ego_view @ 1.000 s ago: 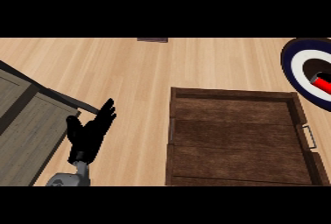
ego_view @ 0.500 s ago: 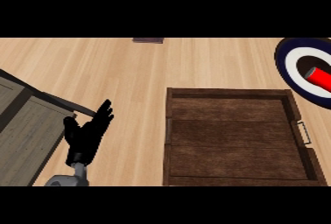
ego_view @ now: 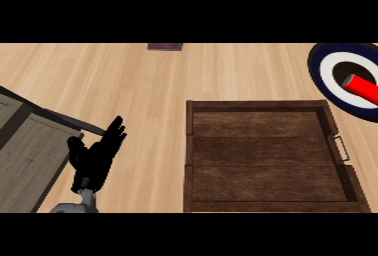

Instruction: Pick the can from the tray and place it in the plate

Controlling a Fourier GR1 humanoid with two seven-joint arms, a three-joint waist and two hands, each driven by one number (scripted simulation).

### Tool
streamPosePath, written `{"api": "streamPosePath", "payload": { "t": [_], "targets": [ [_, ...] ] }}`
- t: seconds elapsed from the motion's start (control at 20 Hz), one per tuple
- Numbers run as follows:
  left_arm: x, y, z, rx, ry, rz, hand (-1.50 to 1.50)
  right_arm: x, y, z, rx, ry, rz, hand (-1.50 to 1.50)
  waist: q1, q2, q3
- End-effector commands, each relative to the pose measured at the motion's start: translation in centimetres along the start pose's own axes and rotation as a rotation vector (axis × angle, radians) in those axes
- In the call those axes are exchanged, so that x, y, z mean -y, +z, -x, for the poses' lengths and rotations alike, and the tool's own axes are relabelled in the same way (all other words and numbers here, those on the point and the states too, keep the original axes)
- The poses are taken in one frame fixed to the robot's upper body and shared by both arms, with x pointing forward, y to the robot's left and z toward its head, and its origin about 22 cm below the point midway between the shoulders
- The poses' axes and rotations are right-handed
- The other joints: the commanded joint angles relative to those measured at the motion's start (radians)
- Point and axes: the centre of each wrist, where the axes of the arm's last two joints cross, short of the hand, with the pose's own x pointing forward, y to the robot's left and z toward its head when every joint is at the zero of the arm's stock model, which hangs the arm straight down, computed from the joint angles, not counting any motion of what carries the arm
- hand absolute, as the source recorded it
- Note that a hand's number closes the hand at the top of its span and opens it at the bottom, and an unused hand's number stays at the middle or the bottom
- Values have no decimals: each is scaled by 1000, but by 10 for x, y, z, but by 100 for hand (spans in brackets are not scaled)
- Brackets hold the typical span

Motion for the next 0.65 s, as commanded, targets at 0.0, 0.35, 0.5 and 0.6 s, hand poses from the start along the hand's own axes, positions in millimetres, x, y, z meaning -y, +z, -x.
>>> {"api": "streamPosePath", "payload": {
  "t": [0.0,0.35,0.5,0.6],
  "targets": [
    [-7,-1,2,-46,0,0,0,11,19,7,64,-29,-102,-150,-4,-1,-3],
    [-2,1,5,-27,9,-22,0,27,42,13,36,42,-138,-150,-11,-5,-3],
    [-9,2,5,-40,4,-14,0,33,47,12,31,67,-130,-150,-10,-7,-4],
    [-11,2,9,-54,14,-15,0,30,53,19,40,53,-130,-150,-15,-8,-4]
  ]
}}
